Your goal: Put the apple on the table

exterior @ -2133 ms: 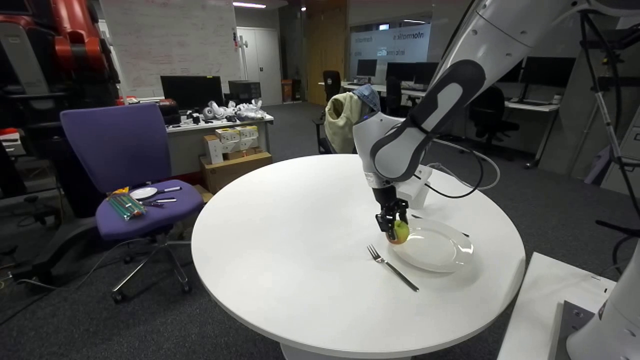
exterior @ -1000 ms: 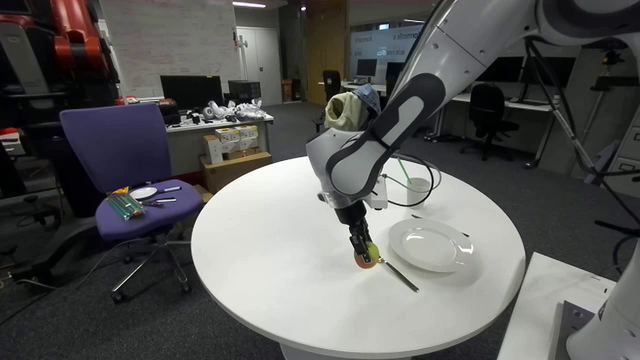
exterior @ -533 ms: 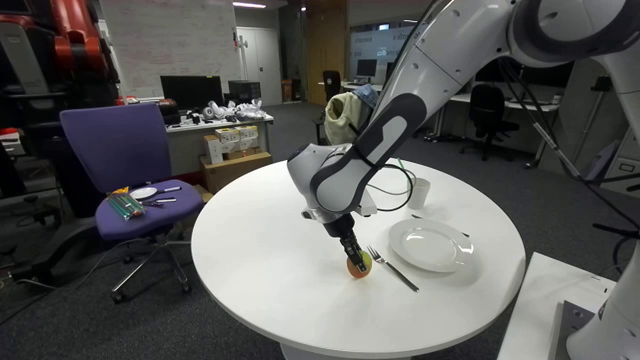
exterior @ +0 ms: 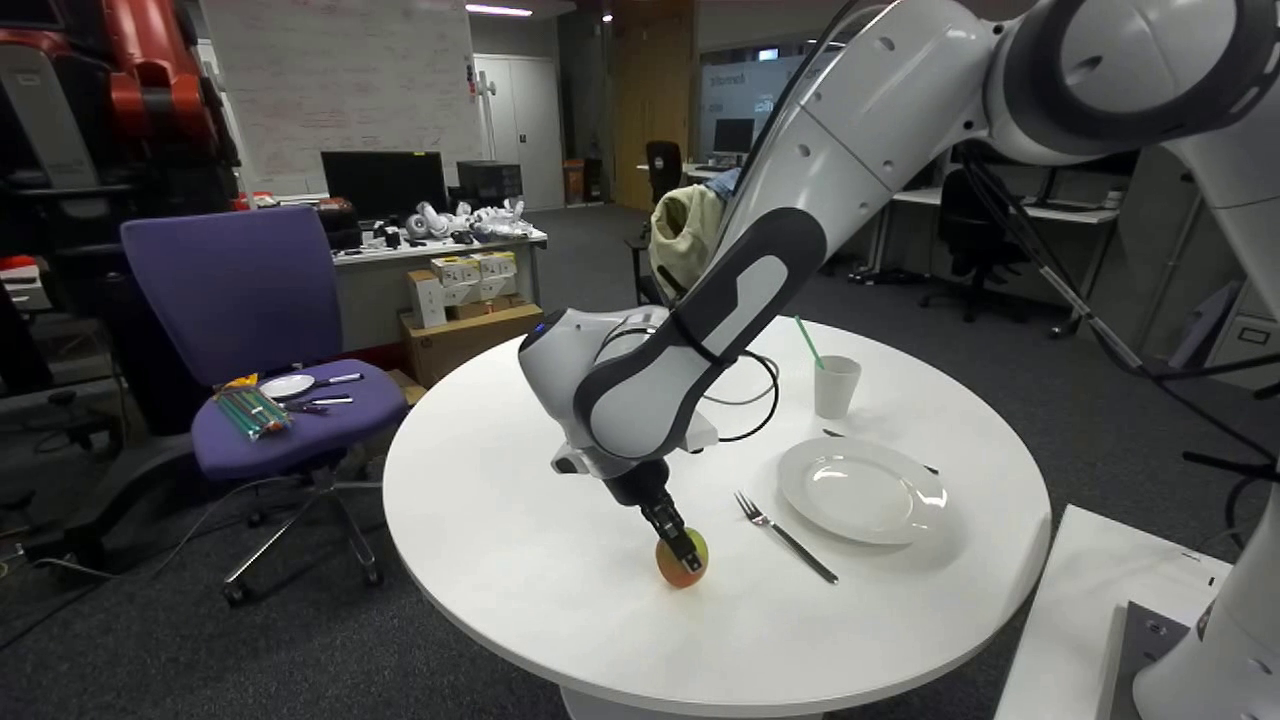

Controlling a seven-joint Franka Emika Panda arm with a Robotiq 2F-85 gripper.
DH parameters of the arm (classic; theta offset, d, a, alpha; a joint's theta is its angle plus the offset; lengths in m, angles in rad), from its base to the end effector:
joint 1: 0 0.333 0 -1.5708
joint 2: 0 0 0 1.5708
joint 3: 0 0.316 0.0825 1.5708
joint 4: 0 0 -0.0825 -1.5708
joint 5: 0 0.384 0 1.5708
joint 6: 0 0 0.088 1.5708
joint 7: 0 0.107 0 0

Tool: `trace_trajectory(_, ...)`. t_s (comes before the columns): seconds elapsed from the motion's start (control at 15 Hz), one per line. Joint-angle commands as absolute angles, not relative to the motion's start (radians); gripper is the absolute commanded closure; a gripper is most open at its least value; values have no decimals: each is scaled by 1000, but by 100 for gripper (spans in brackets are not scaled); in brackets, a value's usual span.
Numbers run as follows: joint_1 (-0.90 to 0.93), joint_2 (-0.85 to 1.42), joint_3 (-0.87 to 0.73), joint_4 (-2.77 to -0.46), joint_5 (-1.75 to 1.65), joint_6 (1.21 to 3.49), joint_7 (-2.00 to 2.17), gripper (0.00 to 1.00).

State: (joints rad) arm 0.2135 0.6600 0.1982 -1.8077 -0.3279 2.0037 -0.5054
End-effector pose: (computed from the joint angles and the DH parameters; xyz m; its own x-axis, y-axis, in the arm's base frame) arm 0.5566 0.2187 0.1551 0.3768 0.8247 -0.4217 0.8739 -0.4674 -0.1332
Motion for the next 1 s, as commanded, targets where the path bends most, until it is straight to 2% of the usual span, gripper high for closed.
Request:
trace_trajectory(0.0,220,657,214,-1768,-353,1957,-560,52)
trace_trajectory(0.13,230,664,206,-1758,-365,1951,-552,52)
trace_trajectory(0.2,231,672,202,-1750,-370,1945,-550,7)
trace_trajectory(0.27,230,679,201,-1743,-371,1940,-548,6)
trace_trajectory(0.33,228,685,199,-1736,-371,1934,-547,0)
trace_trajectory(0.93,215,664,188,-1704,-319,1814,-482,0)
